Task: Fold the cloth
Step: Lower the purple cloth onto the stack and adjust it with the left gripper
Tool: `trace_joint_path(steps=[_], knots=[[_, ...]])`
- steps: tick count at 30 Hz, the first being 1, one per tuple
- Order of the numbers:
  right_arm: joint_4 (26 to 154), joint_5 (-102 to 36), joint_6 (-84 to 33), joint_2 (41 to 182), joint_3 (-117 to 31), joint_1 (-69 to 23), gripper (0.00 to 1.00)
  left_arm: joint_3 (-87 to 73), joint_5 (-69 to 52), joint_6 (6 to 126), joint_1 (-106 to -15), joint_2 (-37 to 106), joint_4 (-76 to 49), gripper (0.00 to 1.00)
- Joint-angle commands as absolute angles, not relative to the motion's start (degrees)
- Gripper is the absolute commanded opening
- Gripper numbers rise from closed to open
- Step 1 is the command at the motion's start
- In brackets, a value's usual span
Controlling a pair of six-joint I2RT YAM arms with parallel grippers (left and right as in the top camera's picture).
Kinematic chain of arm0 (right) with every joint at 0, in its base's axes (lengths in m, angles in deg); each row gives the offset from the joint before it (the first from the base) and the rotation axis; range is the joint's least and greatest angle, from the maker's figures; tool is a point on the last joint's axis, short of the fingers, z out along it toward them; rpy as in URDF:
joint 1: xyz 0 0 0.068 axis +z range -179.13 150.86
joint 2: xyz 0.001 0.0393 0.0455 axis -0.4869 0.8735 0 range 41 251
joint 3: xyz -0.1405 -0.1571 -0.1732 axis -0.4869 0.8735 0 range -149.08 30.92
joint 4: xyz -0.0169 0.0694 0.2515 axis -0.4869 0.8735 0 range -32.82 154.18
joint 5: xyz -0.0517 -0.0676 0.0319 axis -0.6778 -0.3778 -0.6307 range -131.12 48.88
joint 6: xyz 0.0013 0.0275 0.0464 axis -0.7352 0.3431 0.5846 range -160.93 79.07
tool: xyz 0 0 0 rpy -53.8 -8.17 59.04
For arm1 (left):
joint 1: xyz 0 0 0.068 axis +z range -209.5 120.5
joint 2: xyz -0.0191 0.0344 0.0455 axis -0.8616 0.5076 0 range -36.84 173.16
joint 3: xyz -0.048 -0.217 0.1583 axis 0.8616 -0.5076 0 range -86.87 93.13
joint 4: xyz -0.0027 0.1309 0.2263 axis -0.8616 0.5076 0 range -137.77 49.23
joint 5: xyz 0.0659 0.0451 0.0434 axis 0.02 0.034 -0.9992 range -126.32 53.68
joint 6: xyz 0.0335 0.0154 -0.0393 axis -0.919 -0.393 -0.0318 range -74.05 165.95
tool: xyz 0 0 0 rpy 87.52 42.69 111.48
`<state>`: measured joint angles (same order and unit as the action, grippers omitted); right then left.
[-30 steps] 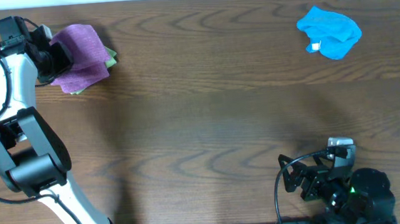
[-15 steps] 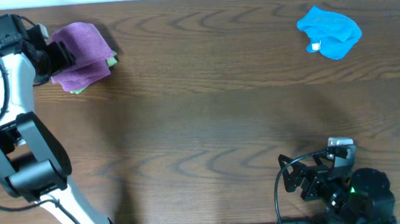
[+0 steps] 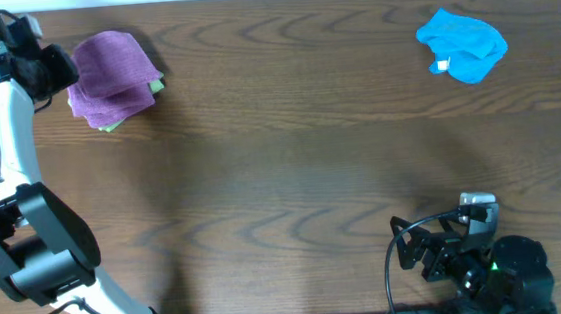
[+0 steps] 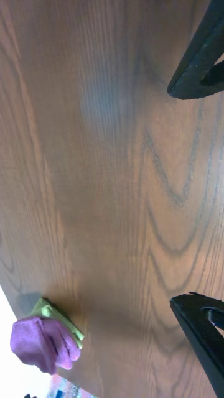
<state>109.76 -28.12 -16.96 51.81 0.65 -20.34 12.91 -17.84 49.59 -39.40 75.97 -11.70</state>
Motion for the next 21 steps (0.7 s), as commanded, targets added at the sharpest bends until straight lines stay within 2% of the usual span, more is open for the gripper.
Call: trace_joint_path(steps=[1, 3, 10, 21], knots=[[109.7, -28.7, -16.1, 51.4, 0.6, -20.9, 0.99, 14.3, -16.2, 51.6, -41.9, 76.5, -14.3, 0.09], [109.8, -28.7, -16.1, 51.4, 0.6, -20.9, 0.99, 14.3, -16.6, 53.0, -43.4, 78.2, -16.4, 0.06], [109.7, -28.7, -16.1, 51.4, 0.6, -20.9, 0.99, 14.3, -18.1, 55.5, -45.1, 85.1, -22.4, 0.06], [109.8, -28.7, -16.1, 51.4, 0.6, -20.9, 0.99, 14.3, -20.8, 56.7, -45.1, 92.0, -24.5, 0.06]])
